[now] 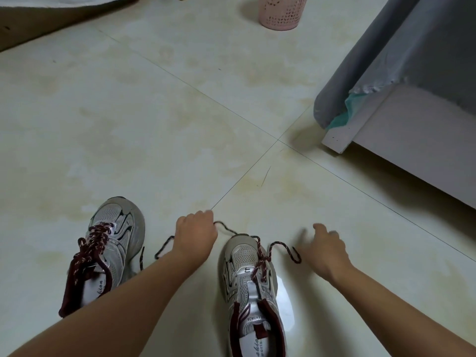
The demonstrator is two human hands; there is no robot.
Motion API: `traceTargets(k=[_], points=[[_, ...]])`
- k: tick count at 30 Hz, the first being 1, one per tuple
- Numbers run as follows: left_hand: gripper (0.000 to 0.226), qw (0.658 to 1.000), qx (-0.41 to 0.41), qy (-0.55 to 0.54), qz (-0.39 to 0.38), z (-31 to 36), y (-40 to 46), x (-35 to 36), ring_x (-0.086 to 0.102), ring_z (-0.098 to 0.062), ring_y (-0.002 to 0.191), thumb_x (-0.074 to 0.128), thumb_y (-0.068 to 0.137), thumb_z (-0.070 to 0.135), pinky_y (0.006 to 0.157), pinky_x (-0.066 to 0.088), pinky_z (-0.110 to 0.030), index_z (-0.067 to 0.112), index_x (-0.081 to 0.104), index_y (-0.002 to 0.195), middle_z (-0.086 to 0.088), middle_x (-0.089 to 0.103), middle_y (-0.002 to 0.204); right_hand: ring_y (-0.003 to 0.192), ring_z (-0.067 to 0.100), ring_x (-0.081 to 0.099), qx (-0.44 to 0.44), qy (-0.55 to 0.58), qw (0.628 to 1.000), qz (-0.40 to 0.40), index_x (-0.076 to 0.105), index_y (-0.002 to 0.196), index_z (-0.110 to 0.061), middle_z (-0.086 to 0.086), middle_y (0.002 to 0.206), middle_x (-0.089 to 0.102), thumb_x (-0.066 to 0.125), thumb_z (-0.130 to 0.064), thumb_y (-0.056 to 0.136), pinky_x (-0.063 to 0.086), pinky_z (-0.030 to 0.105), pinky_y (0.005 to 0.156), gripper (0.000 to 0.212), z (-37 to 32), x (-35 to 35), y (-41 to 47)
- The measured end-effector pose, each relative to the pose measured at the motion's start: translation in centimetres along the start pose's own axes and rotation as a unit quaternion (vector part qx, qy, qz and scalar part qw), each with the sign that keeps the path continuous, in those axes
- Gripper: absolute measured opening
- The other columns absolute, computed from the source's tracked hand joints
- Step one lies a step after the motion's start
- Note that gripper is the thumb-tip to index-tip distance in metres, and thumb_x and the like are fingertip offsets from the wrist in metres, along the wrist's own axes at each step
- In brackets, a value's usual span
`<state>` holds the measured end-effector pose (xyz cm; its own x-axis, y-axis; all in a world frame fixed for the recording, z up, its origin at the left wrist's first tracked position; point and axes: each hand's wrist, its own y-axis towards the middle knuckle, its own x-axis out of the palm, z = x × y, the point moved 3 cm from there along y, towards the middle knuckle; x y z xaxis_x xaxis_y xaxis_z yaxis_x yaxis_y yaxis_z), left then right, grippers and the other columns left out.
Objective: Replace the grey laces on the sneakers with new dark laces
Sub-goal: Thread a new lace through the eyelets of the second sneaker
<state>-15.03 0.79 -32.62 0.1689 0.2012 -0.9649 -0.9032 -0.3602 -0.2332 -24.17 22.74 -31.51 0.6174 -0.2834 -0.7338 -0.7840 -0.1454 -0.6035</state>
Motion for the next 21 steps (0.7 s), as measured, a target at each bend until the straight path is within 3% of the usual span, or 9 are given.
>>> traceTargets(k=[2,4,6,8,10,12,18,21], points=[[0.009,0.986,-0.024,-0.162,0.015,0.6,0.7,-2.1,0.052,-0.026,0.072,0.045,0.093,0.019,0.065,0.032,-0.029,0.015,0.042,0.086,-0.001,0.054,0.073,0.119,0.026,0.043,-0.083,0.019,0.996,0.029,0.03,0.142,-0.018,0.011,0.134,0.039,0.049,-0.015,0.088,0.04,0.034,0.095,0.057,-2.0,-0.5,-1.0],[0.011,0.949,0.024,-0.314,0.02,2.0,1.2,-5.2,0.044,-0.016,0.058,0.053,0.09,0.02,0.06,0.034,-0.028,0.018,0.048,0.081,0.006,0.046,0.059,0.1,0.015,0.048,-0.193,0.074,0.978,0.025,0.034,0.139,-0.025,0.003,0.124,0.043,0.056,-0.014,0.086,0.042,0.028,0.09,0.058,-4.6,-0.8,-2.8],[0.011,0.916,0.066,-0.396,0.007,3.4,1.0,-8.3,0.04,-0.009,0.049,0.062,0.085,0.02,0.056,0.04,-0.027,0.019,0.057,0.076,0.009,0.043,0.051,0.086,0.01,0.046,-0.271,0.155,0.95,-0.001,0.039,0.133,-0.033,-0.004,0.112,0.042,0.063,-0.015,0.083,0.041,0.02,0.081,0.058,-7.1,-1.0,-4.4],[0.011,0.88,0.078,-0.468,-0.019,4.4,0.4,-10.6,0.04,-0.005,0.044,0.064,0.084,0.017,0.048,0.041,-0.023,0.018,0.06,0.074,0.01,0.045,0.048,0.075,0.011,0.048,-0.302,0.237,0.923,-0.036,0.051,0.111,-0.033,-0.006,0.104,0.047,0.064,-0.015,0.084,0.043,0.017,0.072,0.035,-9.1,-1.3,-5.8],[0.012,0.866,0.08,-0.493,-0.013,4.5,-0.1,-11.8,0.039,-0.004,0.04,0.063,0.085,0.016,0.043,0.037,-0.021,0.019,0.059,0.074,0.012,0.047,0.046,0.065,0.014,0.05,-0.286,0.304,0.907,-0.06,0.057,0.084,-0.022,-0.003,0.086,0.056,0.057,-0.015,0.089,0.044,0.021,0.063,0.009,-10.1,-2.0,-6.4],[0.01,0.882,0.079,-0.465,0.001,3.7,-0.6,-11.8,0.037,-0.002,0.04,0.062,0.085,0.019,0.046,0.033,-0.018,0.022,0.058,0.077,0.014,0.045,0.043,0.052,0.017,0.049,-0.241,0.384,0.889,-0.069,0.053,0.074,-0.011,0.004,0.069,0.056,0.046,-0.011,0.095,0.042,0.021,0.049,0.023,-10.0,-2.7,-6.2],[0.018,0.933,0.037,-0.343,-0.1,0.0,-2.7,-8.9,0.036,-0.003,0.041,0.055,0.09,0.021,0.048,0.03,-0.018,0.02,0.061,0.073,0.008,0.039,0.05,0.039,0.014,0.053,-0.117,0.545,0.83,0.009,0.047,0.072,-0.008,0.009,0.066,0.055,0.037,-0.015,0.1,0.049,0.024,0.044,0.03,-7.3,-6.1,-4.4],[0.03,0.924,-0.004,-0.351,-0.153,-1.2,-3.9,-7.4,0.037,-0.003,0.041,0.047,0.094,0.019,0.046,0.032,-0.016,0.02,0.058,0.066,0.009,0.039,0.051,0.044,0.016,0.059,-0.068,0.559,0.826,0.034,0.05,0.08,-0.006,0.012,0.077,0.054,0.039,-0.01,0.098,0.054,0.025,0.049,0.022,-6.1,-6.9,-3.5]])
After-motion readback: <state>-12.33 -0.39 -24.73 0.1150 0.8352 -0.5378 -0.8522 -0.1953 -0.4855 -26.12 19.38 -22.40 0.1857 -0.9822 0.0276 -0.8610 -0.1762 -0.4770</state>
